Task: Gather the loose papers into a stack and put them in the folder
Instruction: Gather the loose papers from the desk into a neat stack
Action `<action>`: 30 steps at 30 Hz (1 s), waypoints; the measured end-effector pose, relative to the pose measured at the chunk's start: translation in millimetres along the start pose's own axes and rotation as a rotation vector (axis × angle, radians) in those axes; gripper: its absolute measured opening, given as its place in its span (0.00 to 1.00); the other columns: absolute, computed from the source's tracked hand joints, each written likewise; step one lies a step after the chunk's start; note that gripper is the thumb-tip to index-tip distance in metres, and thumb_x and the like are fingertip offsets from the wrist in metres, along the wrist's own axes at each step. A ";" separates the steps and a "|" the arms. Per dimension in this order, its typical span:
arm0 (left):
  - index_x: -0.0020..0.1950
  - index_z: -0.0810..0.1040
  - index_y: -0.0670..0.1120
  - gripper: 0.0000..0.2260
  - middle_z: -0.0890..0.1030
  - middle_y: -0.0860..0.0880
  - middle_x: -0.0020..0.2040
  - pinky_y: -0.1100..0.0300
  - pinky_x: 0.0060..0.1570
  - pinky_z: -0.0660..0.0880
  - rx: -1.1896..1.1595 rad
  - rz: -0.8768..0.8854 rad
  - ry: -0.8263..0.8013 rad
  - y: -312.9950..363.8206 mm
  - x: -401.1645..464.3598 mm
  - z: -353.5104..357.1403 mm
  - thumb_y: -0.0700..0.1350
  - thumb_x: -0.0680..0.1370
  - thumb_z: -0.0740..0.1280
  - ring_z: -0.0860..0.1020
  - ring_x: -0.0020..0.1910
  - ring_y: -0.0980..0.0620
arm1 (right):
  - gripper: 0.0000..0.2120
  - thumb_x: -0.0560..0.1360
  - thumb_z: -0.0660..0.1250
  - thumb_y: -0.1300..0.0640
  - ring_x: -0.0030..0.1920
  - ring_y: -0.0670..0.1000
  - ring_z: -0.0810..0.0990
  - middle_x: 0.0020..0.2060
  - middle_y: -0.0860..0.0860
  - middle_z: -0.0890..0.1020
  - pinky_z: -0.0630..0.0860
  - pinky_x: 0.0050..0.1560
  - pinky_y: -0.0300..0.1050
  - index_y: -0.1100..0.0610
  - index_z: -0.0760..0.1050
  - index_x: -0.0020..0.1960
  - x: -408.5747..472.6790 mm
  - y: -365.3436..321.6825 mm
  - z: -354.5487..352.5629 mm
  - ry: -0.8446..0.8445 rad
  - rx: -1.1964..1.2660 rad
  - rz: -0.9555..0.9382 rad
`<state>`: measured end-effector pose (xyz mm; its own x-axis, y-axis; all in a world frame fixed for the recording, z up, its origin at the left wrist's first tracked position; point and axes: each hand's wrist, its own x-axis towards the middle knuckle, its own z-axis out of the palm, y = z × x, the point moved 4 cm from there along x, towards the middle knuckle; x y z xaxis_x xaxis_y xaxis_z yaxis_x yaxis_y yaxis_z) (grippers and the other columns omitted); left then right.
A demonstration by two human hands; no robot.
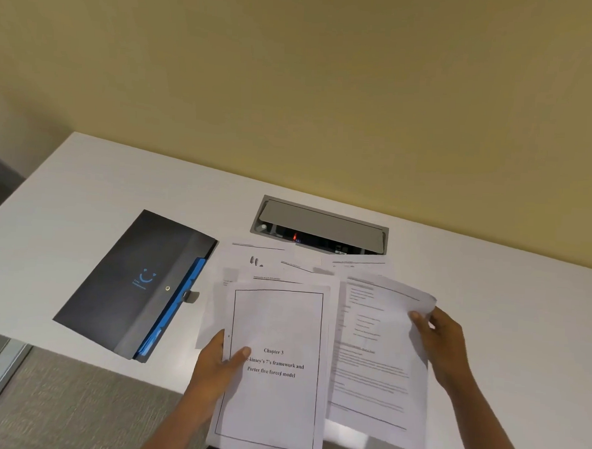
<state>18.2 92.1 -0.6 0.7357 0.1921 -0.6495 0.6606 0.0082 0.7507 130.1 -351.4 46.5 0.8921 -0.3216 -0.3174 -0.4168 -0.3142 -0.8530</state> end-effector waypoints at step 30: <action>0.59 0.79 0.60 0.15 0.87 0.59 0.54 0.57 0.51 0.81 -0.002 -0.017 0.022 -30.6 -18.5 4.6 0.49 0.75 0.75 0.85 0.52 0.56 | 0.26 0.74 0.80 0.54 0.67 0.62 0.79 0.64 0.62 0.80 0.75 0.70 0.57 0.63 0.78 0.68 49.6 -43.5 77.0 -0.051 -0.462 0.076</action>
<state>-14.9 83.8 -12.1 0.7209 0.2132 -0.6595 0.6727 0.0139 0.7398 205.9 -284.9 35.9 0.8588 -0.3182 -0.4015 -0.5047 -0.6598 -0.5567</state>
